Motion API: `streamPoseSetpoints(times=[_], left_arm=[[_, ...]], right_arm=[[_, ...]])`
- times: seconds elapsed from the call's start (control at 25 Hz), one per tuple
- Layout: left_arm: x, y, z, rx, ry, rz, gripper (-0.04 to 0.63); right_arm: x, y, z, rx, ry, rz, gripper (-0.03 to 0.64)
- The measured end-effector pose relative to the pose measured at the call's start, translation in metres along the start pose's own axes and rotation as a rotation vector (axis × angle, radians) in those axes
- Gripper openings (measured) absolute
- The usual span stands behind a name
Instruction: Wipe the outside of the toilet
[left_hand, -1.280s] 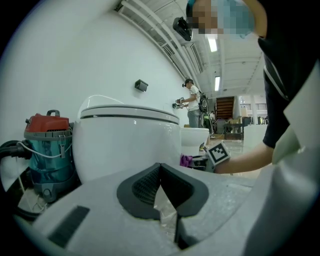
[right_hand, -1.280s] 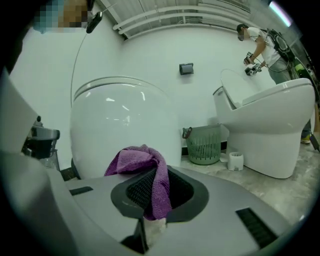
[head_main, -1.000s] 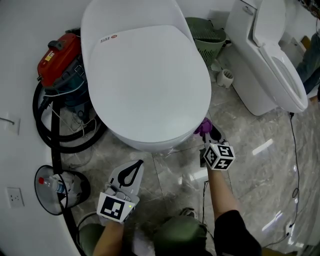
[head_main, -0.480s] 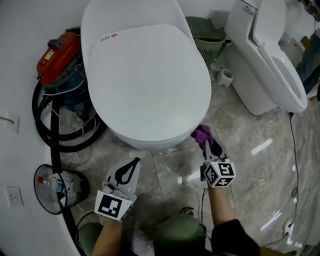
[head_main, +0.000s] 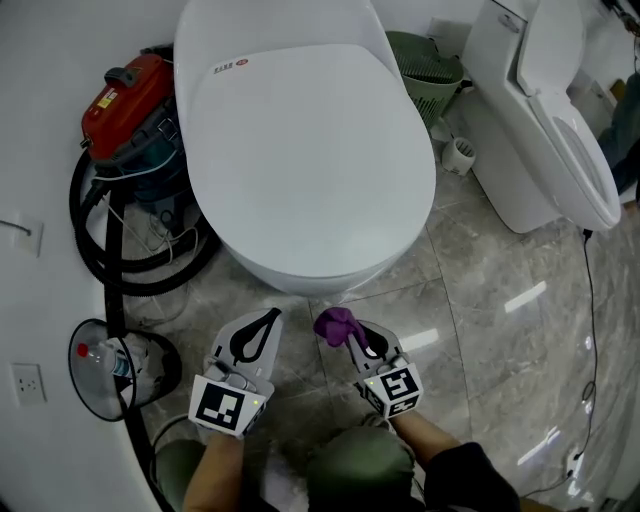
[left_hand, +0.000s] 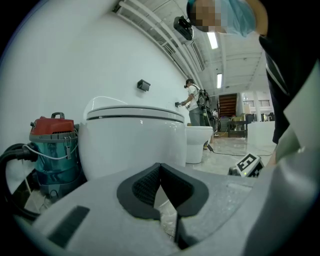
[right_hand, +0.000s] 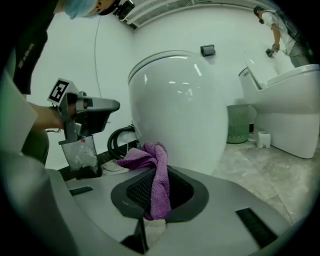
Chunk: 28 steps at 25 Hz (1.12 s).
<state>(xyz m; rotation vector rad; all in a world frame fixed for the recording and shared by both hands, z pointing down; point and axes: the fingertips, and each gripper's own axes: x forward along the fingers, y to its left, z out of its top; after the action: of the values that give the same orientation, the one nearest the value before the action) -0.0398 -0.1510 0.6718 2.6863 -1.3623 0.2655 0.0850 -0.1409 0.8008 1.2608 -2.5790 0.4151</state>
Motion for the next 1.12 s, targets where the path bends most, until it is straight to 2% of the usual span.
streamPoseSetpoints(times=[0.24,0.4,0.68,1.12], left_arm=[[-0.001,-0.005,0.003,0.027,-0.003,0.001,0.009],[-0.002,-0.005,0.002,0.023,0.003,0.005,0.009],[0.001,-0.006,0.000,0.018,0.005,0.005,0.009],[0.009,-0.012,-0.005,0.021,0.017,-0.013,0.009]], right_arm=[[0.059,0.050,-0.005,-0.020,-0.006,0.132,0.043],[0.092,0.060,-0.007,-0.046,0.013,0.159,0.043],[0.090,0.019,-0.016,-0.035,0.054,0.078,0.043],[0.043,-0.091,-0.019,-0.025,0.076,-0.133,0.043]])
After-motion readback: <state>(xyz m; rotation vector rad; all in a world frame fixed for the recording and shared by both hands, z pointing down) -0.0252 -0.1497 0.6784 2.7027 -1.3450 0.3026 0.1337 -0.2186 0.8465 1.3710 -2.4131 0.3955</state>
